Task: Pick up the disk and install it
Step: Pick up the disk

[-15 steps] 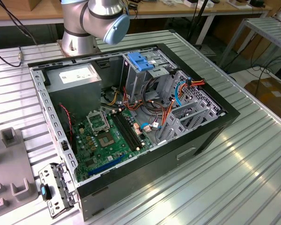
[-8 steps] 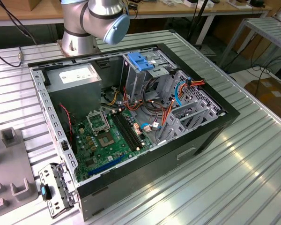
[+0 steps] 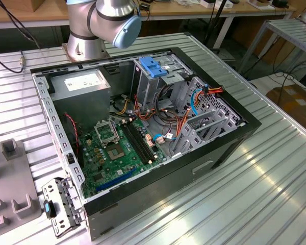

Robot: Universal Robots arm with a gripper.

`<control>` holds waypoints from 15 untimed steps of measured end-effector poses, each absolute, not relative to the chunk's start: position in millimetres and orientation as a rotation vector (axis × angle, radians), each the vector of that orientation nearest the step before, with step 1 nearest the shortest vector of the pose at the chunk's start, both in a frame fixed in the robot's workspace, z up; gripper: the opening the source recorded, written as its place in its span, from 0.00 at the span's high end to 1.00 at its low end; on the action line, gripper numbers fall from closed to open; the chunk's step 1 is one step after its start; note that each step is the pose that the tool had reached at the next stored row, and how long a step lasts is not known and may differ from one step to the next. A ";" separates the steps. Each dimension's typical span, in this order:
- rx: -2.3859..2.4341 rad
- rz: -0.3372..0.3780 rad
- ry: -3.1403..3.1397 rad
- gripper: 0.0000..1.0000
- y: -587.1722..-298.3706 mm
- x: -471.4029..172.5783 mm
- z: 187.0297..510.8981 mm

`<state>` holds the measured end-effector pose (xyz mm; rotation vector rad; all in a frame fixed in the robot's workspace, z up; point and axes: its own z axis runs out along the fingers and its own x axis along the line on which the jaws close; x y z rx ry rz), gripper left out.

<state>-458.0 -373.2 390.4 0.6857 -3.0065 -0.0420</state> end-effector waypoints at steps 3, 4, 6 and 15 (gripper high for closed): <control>0.686 -0.042 -3.006 0.89 -373.2 -458.0 390.4; 0.687 -0.042 -3.006 0.89 -373.2 -458.0 390.4; 0.692 -0.042 -3.005 0.89 -373.2 -458.0 390.4; 0.809 -0.038 -2.975 0.89 -373.2 -458.1 390.4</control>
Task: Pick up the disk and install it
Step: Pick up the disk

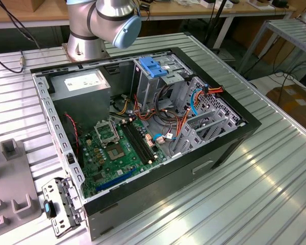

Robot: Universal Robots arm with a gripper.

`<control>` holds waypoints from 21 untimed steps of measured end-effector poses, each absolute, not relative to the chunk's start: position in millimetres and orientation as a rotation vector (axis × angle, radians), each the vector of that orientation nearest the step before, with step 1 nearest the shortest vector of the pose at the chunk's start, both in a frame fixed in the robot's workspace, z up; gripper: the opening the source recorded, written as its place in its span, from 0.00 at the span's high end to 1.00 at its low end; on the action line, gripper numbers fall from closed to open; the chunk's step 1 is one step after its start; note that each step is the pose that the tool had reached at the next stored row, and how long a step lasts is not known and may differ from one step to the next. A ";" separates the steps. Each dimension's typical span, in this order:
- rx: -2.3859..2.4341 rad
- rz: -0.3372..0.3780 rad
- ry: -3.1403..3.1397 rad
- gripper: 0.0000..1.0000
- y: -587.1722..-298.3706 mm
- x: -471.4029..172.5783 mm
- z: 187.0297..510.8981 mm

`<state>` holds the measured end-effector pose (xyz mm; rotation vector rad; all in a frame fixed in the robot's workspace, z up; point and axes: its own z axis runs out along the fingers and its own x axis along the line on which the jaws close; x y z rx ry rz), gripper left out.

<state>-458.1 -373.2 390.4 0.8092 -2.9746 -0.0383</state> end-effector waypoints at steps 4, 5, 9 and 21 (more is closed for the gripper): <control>0.881 -0.036 -2.953 0.89 -373.2 -458.0 390.4; 0.902 -0.035 -2.947 0.89 -373.2 -458.0 390.4; 0.991 -0.033 -2.918 0.89 -373.2 -458.0 390.3; 1.198 -0.026 -2.837 0.89 -373.2 -458.0 390.4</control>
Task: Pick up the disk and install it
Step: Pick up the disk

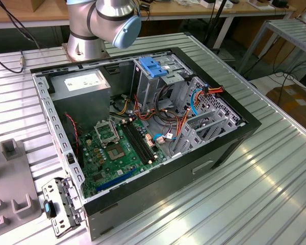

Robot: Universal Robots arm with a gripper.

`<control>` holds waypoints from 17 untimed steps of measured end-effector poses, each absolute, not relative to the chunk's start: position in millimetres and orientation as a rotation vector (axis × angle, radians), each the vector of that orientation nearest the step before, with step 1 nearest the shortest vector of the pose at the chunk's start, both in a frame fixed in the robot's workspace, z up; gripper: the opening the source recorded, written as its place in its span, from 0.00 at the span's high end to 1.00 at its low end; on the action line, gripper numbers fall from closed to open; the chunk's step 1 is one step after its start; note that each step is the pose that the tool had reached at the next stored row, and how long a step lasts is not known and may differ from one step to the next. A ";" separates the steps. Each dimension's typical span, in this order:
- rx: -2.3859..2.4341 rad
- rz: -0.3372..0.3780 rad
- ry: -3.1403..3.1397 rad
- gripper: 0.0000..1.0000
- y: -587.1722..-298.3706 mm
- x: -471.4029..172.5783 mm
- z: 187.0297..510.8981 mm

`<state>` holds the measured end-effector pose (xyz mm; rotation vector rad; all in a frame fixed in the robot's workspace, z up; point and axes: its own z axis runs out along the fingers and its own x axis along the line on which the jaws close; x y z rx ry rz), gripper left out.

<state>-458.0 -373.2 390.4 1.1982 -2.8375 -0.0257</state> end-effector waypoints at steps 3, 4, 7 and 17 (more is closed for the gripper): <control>1.303 -0.022 -2.791 0.89 -373.2 -458.1 390.1; 1.327 -0.021 -2.780 0.89 -373.2 -458.1 390.0; 1.383 -0.018 -2.754 0.89 -373.2 -458.0 389.9; 1.447 0.025 -2.780 0.89 -373.2 -458.0 389.4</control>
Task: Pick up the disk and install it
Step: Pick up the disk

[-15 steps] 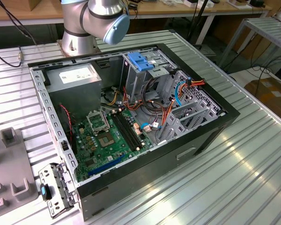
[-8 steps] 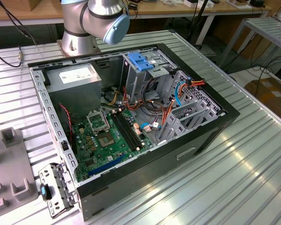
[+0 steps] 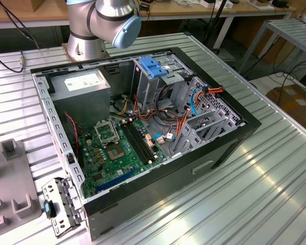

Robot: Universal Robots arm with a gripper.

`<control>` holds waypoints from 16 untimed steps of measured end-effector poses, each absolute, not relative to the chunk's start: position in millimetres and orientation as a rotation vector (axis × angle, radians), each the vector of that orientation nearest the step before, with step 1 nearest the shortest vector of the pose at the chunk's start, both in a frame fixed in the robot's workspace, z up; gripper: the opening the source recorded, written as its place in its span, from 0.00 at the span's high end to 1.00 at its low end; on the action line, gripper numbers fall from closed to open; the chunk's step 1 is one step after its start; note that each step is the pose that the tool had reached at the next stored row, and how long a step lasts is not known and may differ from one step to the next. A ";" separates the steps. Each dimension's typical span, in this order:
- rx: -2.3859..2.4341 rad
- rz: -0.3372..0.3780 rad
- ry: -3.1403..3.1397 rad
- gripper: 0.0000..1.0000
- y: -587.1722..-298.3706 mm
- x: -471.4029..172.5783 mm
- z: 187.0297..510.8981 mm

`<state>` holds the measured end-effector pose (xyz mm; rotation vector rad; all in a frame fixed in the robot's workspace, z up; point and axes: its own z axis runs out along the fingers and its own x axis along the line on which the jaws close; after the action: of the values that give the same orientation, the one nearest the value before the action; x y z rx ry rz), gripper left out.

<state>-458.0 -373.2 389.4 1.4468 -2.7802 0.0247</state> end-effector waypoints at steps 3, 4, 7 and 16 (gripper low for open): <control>1.491 0.026 -2.759 0.89 -373.2 -458.1 389.3; 1.496 0.026 -2.756 0.89 -373.2 -458.1 389.3; 1.497 0.026 -2.755 0.89 -373.2 -458.1 389.3; 1.498 0.026 -2.755 0.89 -373.2 -458.1 389.3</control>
<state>-458.1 -373.2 389.3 1.4982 -2.7547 0.0261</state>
